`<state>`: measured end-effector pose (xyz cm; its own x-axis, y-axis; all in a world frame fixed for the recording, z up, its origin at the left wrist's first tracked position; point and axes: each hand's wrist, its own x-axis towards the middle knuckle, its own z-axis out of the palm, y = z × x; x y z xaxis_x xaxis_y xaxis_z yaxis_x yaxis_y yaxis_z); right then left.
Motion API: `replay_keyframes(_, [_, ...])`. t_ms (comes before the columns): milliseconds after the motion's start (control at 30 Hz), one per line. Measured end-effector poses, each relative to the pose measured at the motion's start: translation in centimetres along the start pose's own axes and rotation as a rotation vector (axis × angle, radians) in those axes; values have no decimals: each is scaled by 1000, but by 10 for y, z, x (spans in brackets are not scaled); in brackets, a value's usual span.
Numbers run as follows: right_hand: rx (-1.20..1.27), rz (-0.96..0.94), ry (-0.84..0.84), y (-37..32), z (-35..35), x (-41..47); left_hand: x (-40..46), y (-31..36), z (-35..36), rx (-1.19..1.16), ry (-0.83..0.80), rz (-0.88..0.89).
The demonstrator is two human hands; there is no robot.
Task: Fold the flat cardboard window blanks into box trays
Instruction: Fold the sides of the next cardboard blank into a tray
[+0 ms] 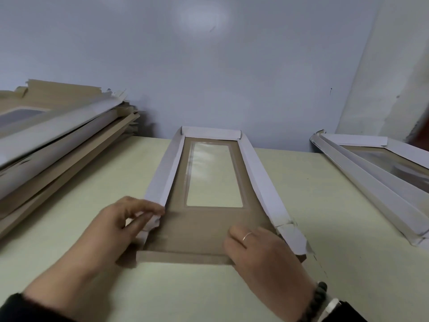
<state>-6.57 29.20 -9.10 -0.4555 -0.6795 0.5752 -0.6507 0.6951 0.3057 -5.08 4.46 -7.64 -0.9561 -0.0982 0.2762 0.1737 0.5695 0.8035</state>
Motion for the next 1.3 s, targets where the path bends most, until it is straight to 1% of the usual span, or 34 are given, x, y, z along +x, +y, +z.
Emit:
replay_keyframes(33, [8,-40,-12,-2,0,-2,1,-8,-3,-43,-62,-62])
replay_keyframes(100, [46,-99,-70,-3,0,-4,0,-13,-10,-95,-120,-105])
replay_keyframes(200, [153,-72,-163,0,0,-7,2,-19,-17,-45,-112,-75])
replay_keyframes(267, [175,-40,-163,0,-3,-7,1,-21,-20,-59,-158,-65])
replay_keyframes(367, [218,-16,-140,-1,-4,-6,2,-26,-23,-115,-258,-104])
replay_keyframes(467, [244,-7,-138,-2,-4,-6,4,-33,-30,-123,-294,-83])
replay_keyframes(567, [253,-2,-149,-2,-4,-6,4,-30,-35,-163,-382,-95])
replay_keyframes(600, [252,-1,-143,-2,-5,-6,4,-30,-34,-156,-368,-107])
replay_keyframes(667, [234,-3,-127,-3,-5,-5,5,-29,-26,-37,-225,-61])
replay_keyframes(733, [221,-14,-55,-3,-6,-3,5,-25,-12,125,-110,26])
replay_keyframes(767, [236,-13,12,-2,-7,-2,5,-22,-6,173,-95,62])
replay_keyframes(833, [315,42,185,6,-13,-1,3,-17,3,240,-116,136])
replay_keyframes(900, [426,205,351,22,-18,-4,3,-18,8,307,-127,185])
replay_keyframes(967, [462,449,425,45,-20,-11,3,-19,9,350,-118,197])
replay_keyframes(1000, [441,549,400,56,-18,-16,3,-20,10,365,-112,195])
replay_keyframes(1033, [430,606,320,67,-15,-22,3,-20,10,373,-109,193])
replay_keyframes(1067, [448,611,197,75,-11,-29,3,-20,9,374,-107,195])
replay_keyframes(1100, [505,583,51,82,-7,-36,3,-20,9,368,-105,200])
replay_keyframes(1167, [735,578,-212,86,-1,-44,2,-17,9,333,-101,207])
replay_keyframes(1200, [852,606,-292,86,1,-45,2,-16,9,317,-101,206])
replay_keyframes(1233, [931,649,-323,85,4,-46,1,-14,9,306,-102,202])
replay_keyframes(1300, [1014,739,-310,86,6,-47,1,-12,8,288,-104,184])
